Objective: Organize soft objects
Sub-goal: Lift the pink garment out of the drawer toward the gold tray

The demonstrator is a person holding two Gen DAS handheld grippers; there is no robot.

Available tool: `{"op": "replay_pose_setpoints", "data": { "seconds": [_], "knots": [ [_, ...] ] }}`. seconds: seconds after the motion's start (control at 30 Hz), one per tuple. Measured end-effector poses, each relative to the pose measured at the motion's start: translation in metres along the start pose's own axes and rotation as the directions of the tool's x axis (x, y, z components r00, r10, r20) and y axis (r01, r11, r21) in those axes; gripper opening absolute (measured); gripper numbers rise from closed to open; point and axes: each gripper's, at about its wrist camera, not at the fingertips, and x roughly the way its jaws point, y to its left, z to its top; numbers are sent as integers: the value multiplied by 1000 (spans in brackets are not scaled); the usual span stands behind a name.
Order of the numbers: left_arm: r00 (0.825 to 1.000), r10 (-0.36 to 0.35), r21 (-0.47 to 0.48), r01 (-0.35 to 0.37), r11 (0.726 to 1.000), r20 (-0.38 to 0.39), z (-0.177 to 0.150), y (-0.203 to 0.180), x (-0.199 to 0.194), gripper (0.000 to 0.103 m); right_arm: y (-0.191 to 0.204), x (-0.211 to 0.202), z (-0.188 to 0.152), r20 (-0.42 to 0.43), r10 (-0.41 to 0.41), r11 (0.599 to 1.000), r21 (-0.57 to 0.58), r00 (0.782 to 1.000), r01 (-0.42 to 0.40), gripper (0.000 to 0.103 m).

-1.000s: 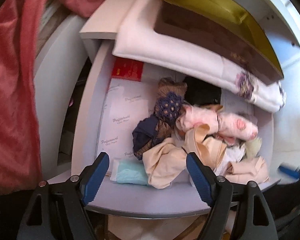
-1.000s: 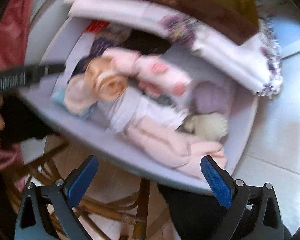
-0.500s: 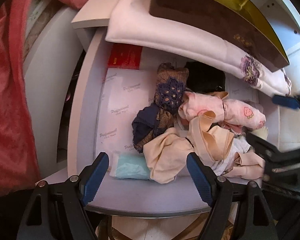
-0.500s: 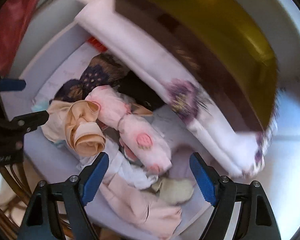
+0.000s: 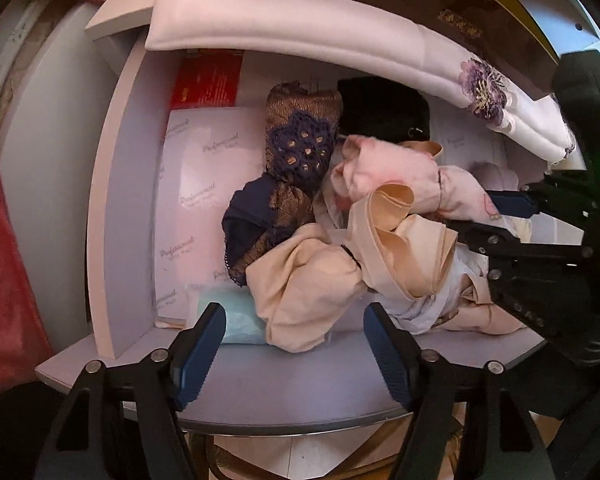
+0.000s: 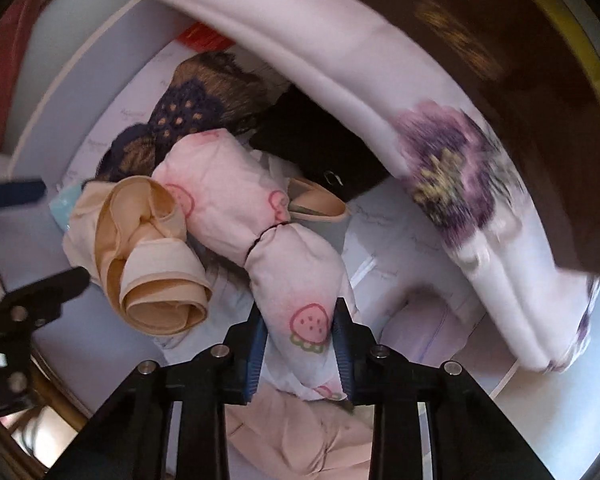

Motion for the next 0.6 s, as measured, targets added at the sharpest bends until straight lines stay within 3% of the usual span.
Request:
{"op": "replay_pose_setpoints", "data": {
  "seconds": [0.33,0.47,0.6],
  "knots": [
    [999,25,37,-25,999,20,-3,-6,3,72,-42,-10,-24,21,109,969,222,994,-111,30],
    [998,55,84,-57,995,33,-3,-16,7,72,-62,-22,-44,58,165,926,333,985,-175,29],
    [998,57,105,-60,993,38,-5,-22,10,72,-81,-35,-65,124,257,845,452,958,-285,26]
  ]
}}
